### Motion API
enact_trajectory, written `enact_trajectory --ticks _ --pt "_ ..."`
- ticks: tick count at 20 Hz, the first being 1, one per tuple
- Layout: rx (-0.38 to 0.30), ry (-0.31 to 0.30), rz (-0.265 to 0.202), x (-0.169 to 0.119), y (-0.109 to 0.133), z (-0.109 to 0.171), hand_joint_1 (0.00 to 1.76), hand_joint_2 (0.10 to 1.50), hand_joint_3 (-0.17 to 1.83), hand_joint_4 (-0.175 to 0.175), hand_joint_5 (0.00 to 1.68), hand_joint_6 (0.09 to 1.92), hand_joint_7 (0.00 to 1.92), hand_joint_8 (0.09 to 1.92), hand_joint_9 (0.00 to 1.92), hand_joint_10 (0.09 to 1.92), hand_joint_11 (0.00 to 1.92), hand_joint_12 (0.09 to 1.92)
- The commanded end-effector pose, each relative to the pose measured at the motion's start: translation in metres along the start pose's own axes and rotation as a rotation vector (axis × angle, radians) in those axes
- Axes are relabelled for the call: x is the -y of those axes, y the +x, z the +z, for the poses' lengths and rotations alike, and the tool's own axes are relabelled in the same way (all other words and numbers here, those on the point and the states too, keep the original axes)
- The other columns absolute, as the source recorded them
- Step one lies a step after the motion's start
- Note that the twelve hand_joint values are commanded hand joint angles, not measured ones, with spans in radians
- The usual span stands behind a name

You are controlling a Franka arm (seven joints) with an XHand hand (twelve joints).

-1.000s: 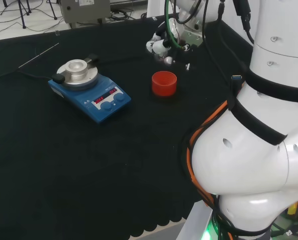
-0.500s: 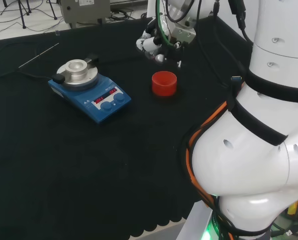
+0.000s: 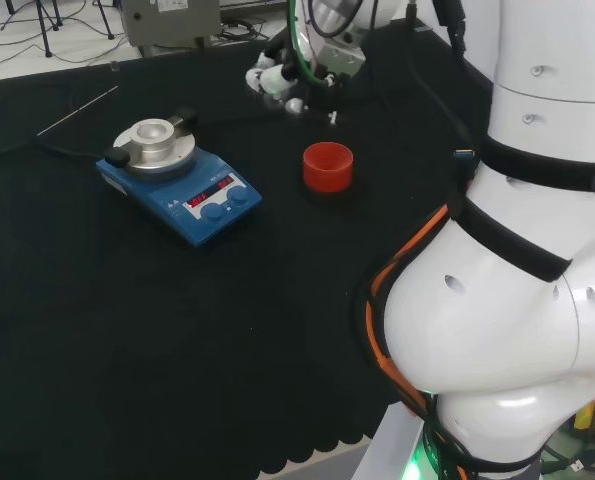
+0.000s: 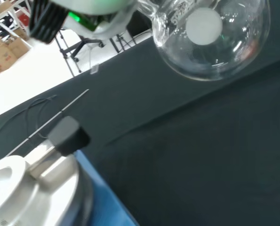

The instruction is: Place the round-bottom flask on the heater.

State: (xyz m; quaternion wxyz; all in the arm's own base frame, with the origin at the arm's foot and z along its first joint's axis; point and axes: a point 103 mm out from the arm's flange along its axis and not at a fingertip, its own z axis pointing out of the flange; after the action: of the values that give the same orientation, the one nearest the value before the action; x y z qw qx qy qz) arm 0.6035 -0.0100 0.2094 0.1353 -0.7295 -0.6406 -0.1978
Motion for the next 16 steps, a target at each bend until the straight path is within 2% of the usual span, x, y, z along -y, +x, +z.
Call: enact_trajectory --ticks 1,7,10,13,16 --pt "-0.049 0.029 -0.056 -0.017 0.039 0.027 1.12 0.63 0.74 0.175 1.24 0.76 0.48 0.55 0.68 0.54 0.32 1.31" --pt "-0.086 0.05 -0.086 -0.024 0.06 0.041 1.12 0.63 0.74 0.175 1.25 0.76 0.49 0.55 0.69 0.54 0.33 1.31" --pt "-0.121 0.057 -0.094 -0.027 0.069 0.045 1.12 0.63 0.73 0.175 1.25 0.75 0.49 0.55 0.69 0.54 0.33 1.3" --pt "-0.184 0.079 -0.116 -0.029 0.075 0.051 1.12 0.63 0.73 0.175 1.25 0.75 0.49 0.55 0.69 0.54 0.34 1.3" --pt "-0.199 0.078 -0.128 -0.03 0.082 0.054 1.12 0.63 0.73 0.175 1.25 0.74 0.49 0.55 0.68 0.53 0.33 1.3"
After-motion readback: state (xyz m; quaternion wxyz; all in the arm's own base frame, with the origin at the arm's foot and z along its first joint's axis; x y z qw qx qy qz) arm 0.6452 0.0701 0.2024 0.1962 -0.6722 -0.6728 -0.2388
